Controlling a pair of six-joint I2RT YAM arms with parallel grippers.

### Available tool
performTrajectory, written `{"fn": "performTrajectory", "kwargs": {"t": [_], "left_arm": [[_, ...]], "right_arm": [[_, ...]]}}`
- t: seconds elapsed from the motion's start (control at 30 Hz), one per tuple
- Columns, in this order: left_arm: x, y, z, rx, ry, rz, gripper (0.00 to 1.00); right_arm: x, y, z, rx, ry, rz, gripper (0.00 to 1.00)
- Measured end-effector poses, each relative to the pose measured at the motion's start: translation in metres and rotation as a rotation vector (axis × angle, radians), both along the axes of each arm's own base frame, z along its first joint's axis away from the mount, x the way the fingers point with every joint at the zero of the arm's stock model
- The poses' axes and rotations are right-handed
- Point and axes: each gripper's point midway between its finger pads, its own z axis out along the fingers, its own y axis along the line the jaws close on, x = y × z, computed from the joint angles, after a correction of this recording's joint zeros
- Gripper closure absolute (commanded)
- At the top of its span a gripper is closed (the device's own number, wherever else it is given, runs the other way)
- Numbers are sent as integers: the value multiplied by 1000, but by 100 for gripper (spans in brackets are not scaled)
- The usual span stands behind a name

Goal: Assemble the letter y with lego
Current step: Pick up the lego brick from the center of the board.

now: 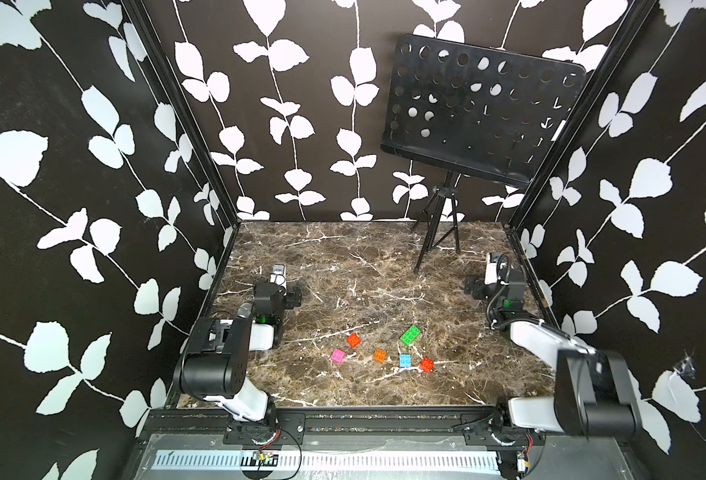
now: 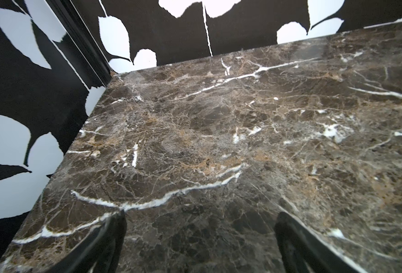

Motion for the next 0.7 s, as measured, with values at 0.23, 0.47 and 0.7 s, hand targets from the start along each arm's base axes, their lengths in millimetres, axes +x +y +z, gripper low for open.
{"fn": "performTrajectory", "kwargs": {"t": [0.23, 0.47, 0.7], "left_arm": [[39, -5, 40, -1, 87, -12, 3], [49, -23, 91, -39, 198, -102, 8], [12, -43, 91, -166, 329, -172, 9]], "right_arm": [[-21, 32, 26, 95, 81, 44, 1], [-44, 86, 32, 121, 243, 143, 1], [-68, 144, 43, 60, 371, 286, 1]]}}
